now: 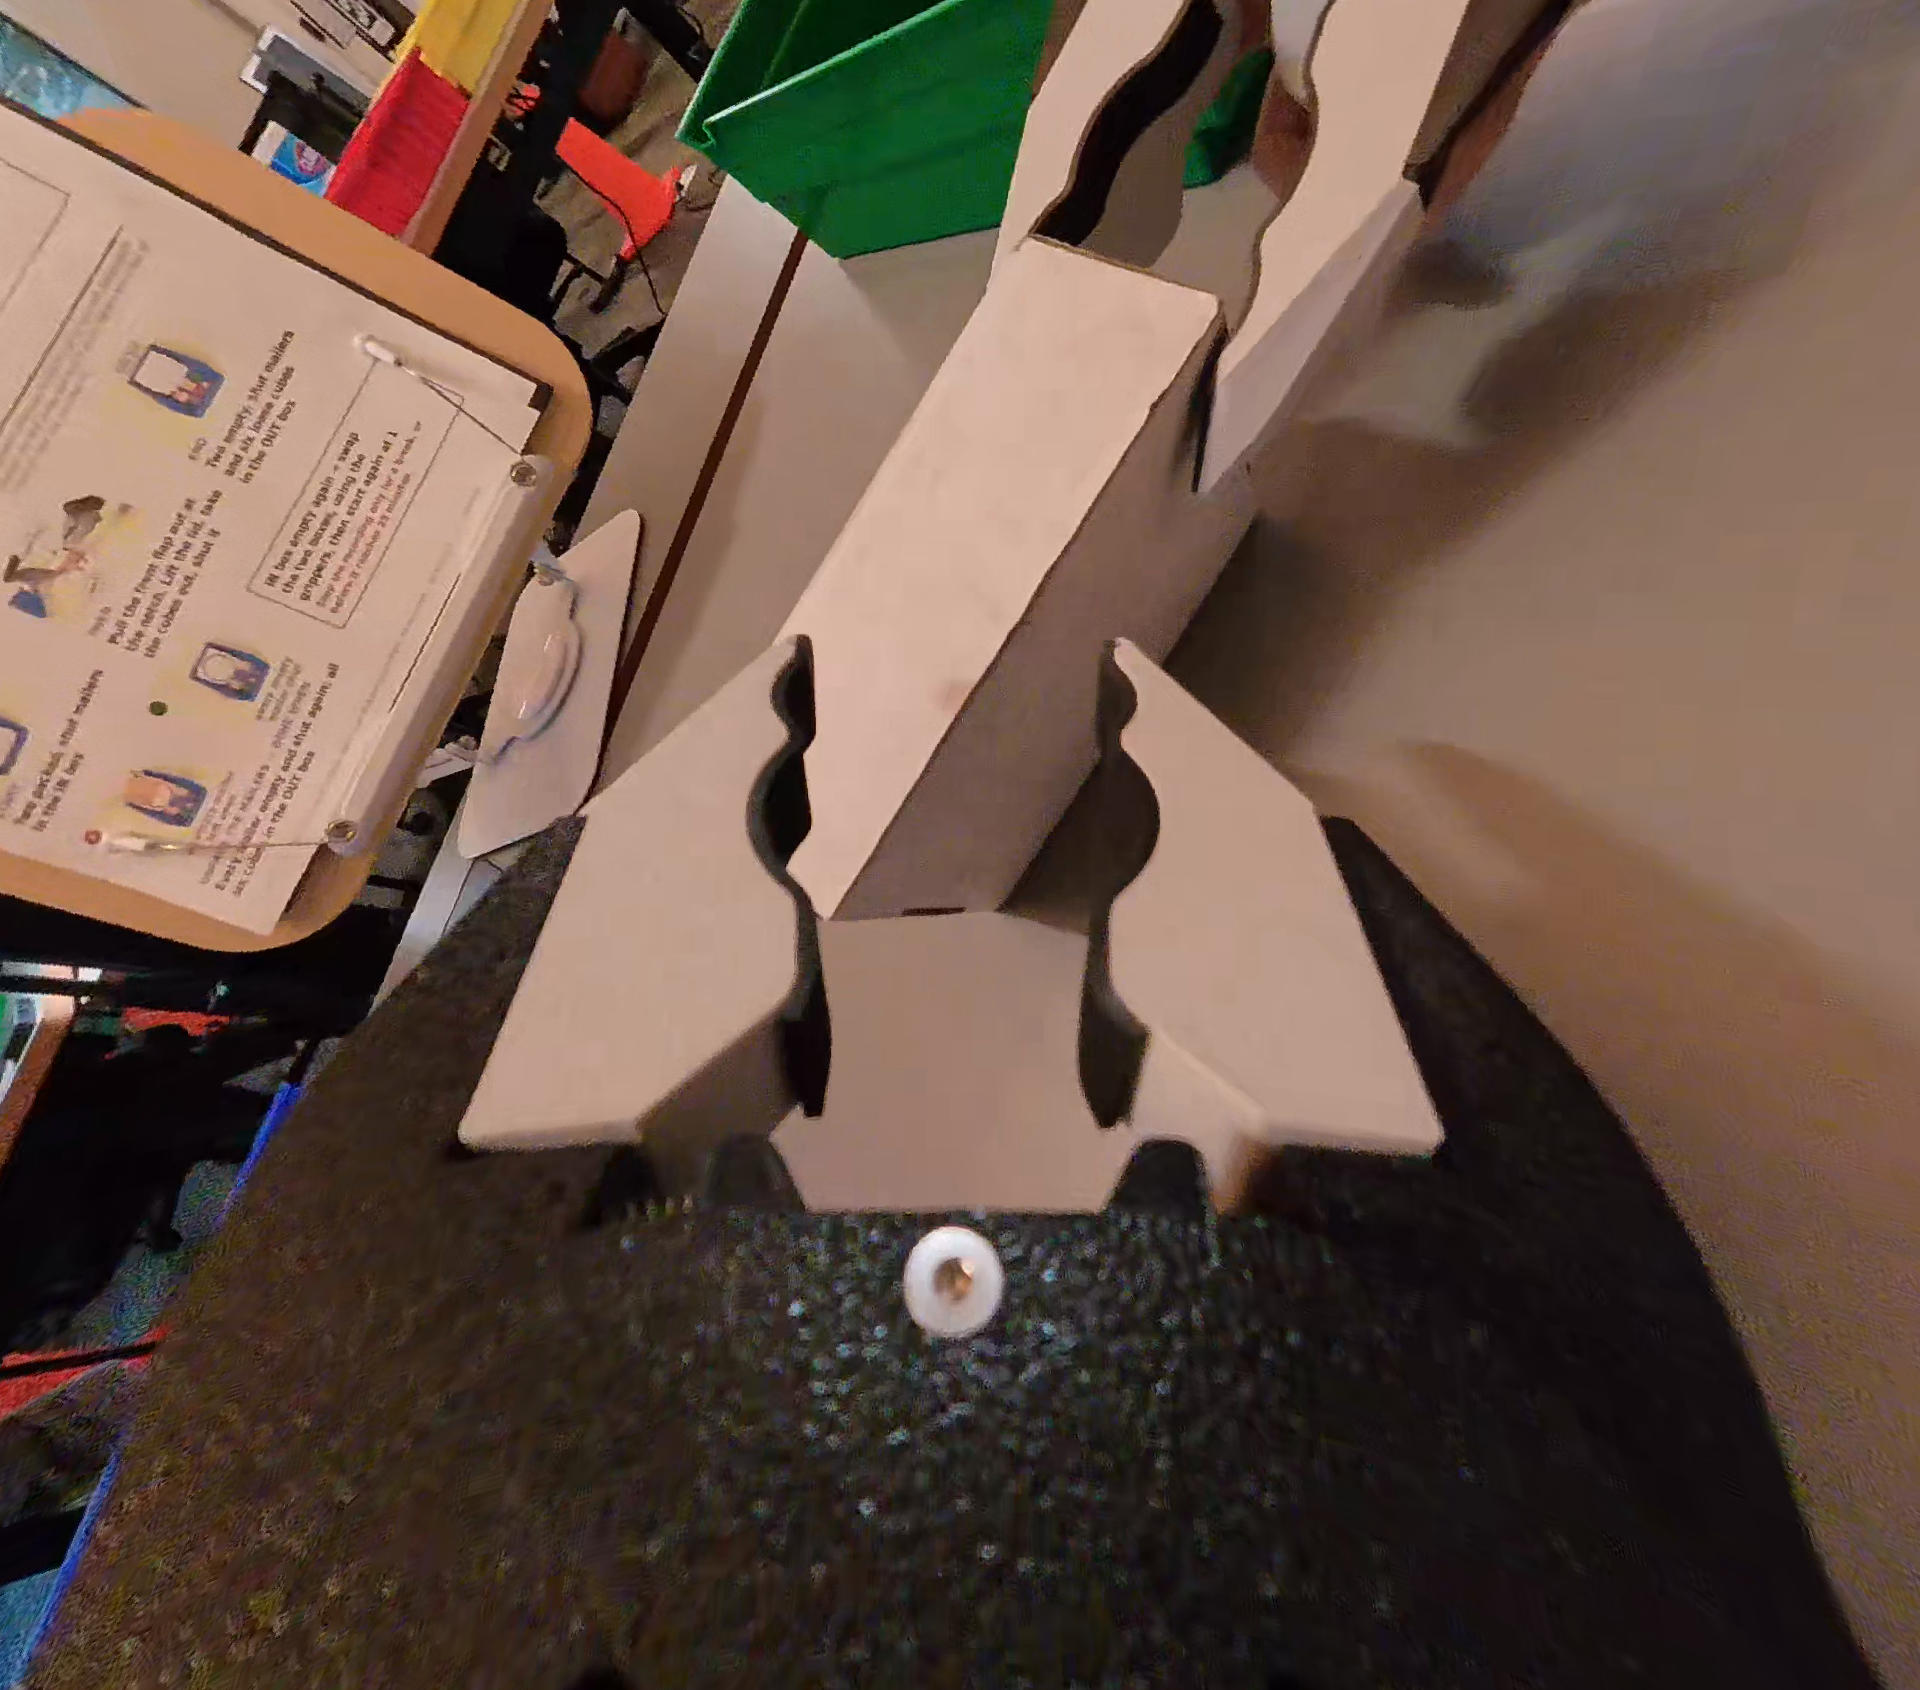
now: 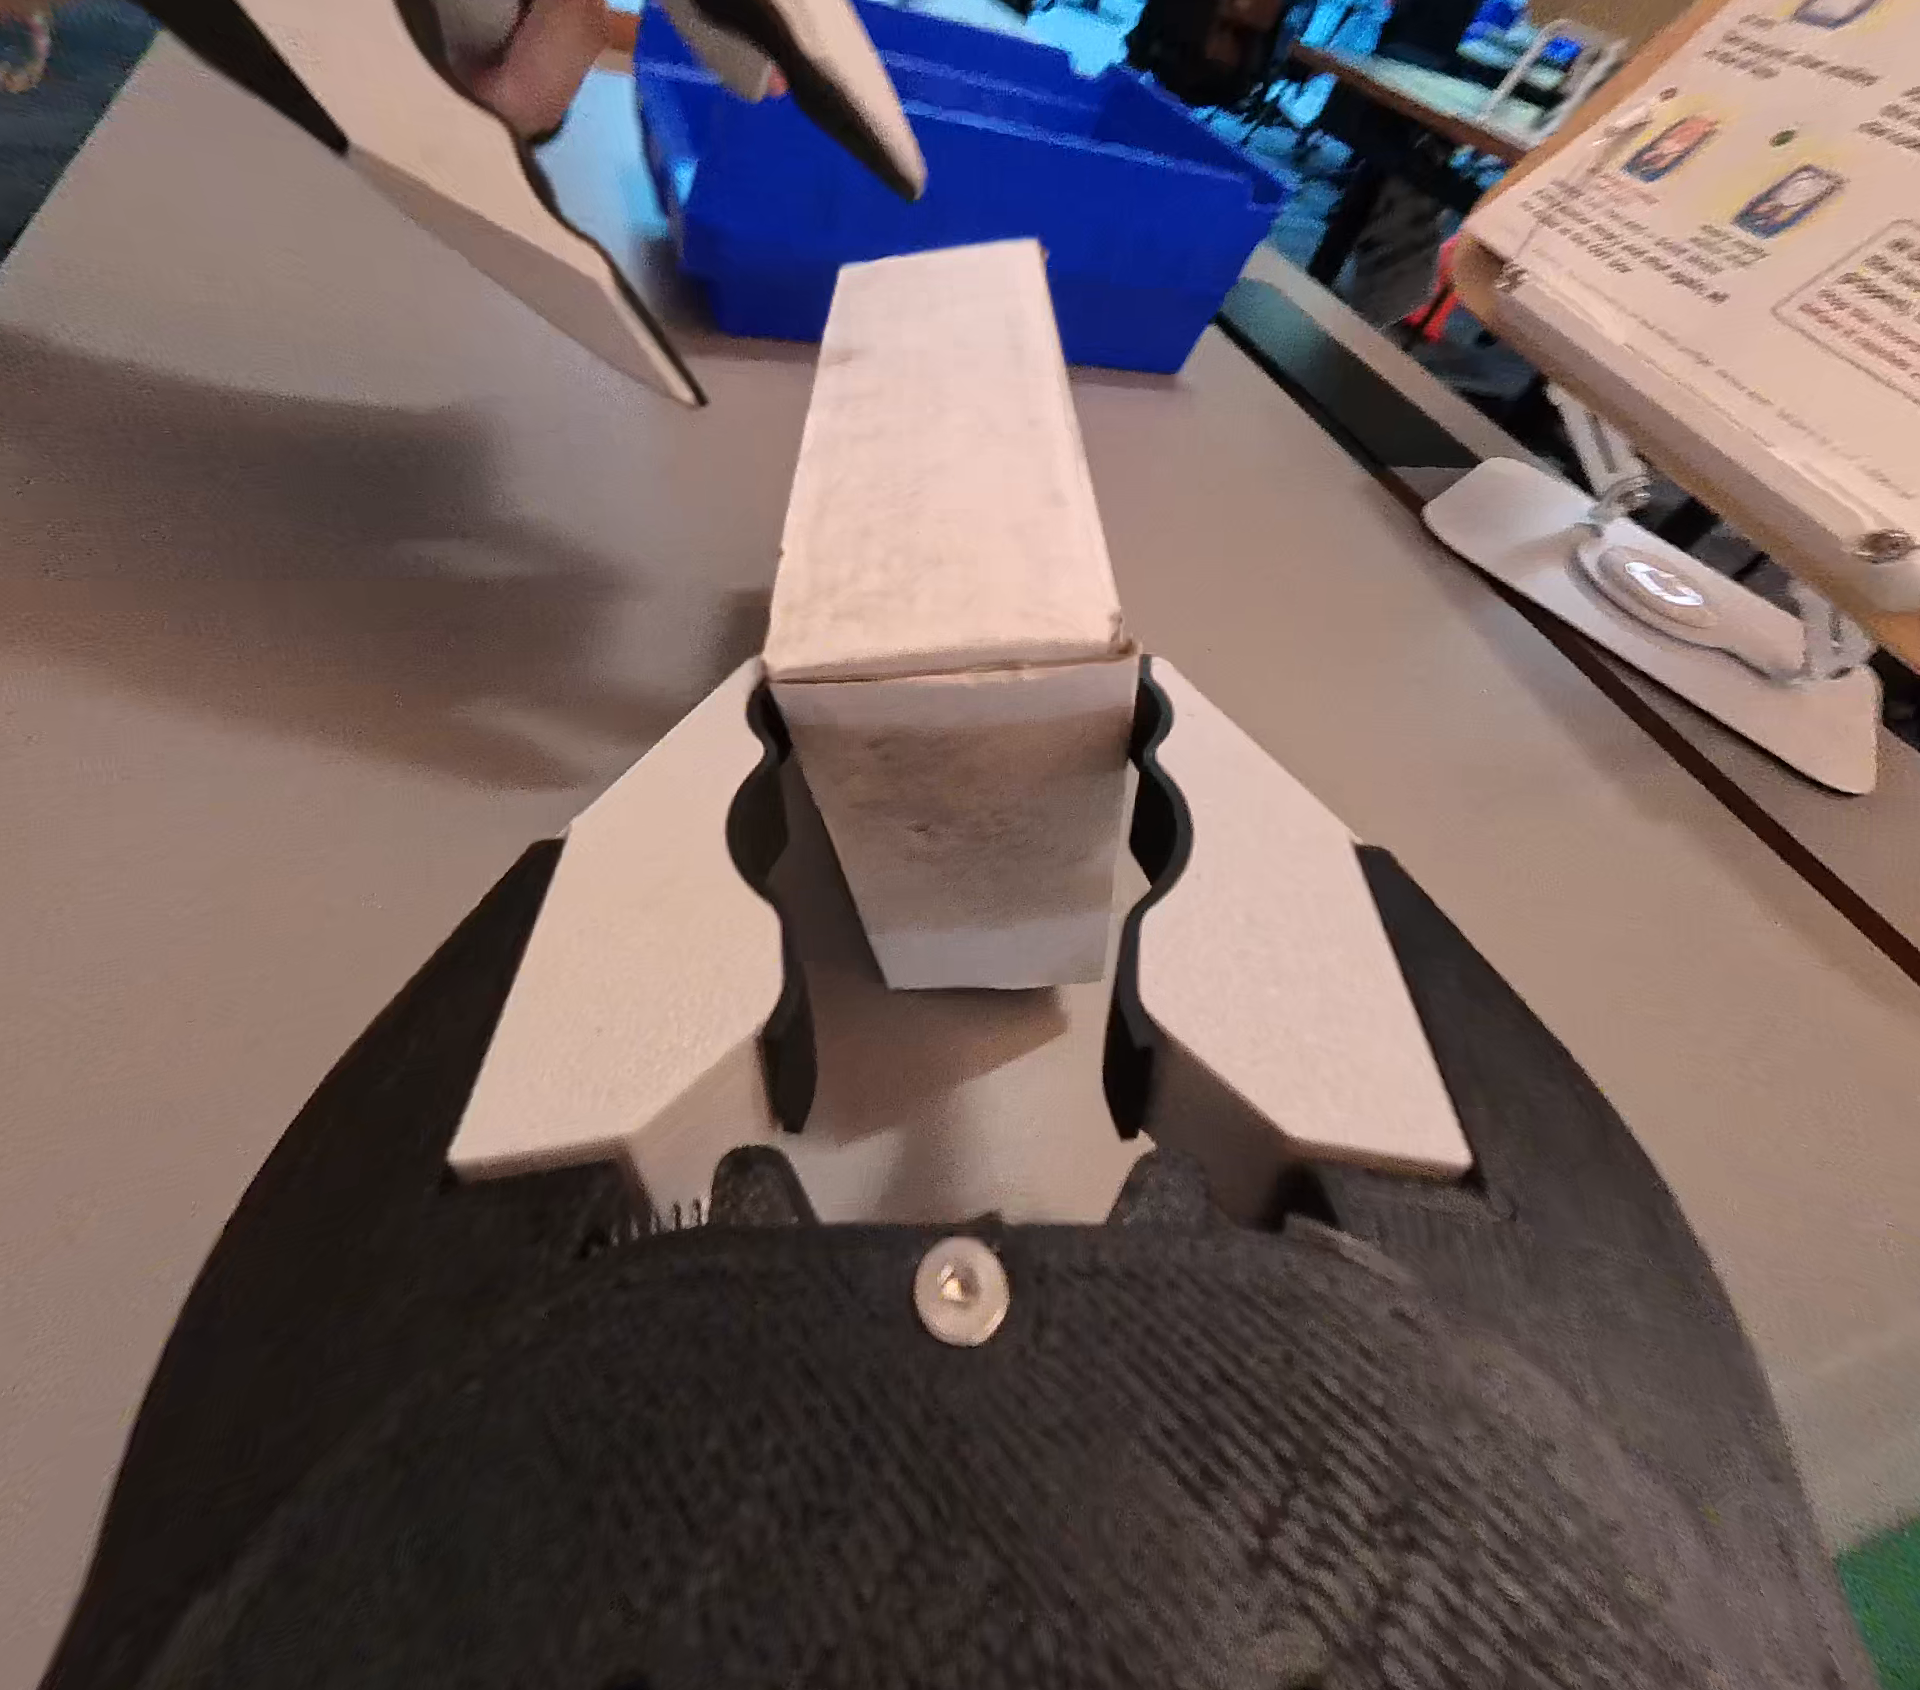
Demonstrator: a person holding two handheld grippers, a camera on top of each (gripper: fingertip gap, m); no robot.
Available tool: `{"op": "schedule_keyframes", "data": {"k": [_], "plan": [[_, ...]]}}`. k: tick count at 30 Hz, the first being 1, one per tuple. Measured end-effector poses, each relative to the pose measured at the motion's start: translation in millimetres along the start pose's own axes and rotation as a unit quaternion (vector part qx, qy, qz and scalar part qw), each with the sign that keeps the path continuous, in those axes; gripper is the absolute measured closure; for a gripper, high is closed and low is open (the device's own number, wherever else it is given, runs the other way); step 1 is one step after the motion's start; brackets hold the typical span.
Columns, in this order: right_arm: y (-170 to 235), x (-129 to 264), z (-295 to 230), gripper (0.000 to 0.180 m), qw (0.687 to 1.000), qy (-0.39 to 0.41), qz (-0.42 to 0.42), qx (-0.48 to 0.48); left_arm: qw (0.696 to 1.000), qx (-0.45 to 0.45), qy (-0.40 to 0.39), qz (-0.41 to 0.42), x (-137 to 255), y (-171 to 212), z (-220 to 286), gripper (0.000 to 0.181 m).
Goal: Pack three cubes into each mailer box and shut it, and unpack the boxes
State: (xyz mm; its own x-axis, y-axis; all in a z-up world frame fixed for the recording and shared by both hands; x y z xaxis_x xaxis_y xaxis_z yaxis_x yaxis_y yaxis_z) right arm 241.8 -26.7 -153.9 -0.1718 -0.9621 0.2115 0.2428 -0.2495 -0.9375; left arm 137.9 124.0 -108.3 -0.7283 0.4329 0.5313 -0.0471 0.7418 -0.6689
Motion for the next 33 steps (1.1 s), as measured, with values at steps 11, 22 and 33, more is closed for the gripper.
{"op": "schedule_keyframes", "data": {"k": [11, 22, 33], "plan": [[14, -9, 9, 0.112, 0.998, 0.048, -0.038, -0.020, 0.993, -0.106, -0.021, -0.042, -25, -19, -1, 0.156], [15, -7, 10, 0.113, 0.997, 0.027, -0.051, -0.042, 0.961, -0.262, -0.022, -0.088, -48, -43, 11, 0.171], [12, -6, 7, 0.113, 0.997, 0.018, -0.069, -0.035, 0.899, -0.412, -0.060, -0.140, -50, -42, 24, 0.181]]}}
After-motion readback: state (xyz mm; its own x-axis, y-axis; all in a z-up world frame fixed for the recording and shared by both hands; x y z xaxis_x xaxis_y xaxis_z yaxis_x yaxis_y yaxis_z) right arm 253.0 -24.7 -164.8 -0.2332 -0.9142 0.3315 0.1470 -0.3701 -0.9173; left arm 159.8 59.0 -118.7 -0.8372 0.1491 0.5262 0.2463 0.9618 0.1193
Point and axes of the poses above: each gripper's, where its closed fingertips meet, x back along the fingers, y out of its underside, z = x × y across the jaws, the point moved 8 cm from there along x, back along the fingers, and after that the axes turned 10 degrees about y, right-handed, at the moved point
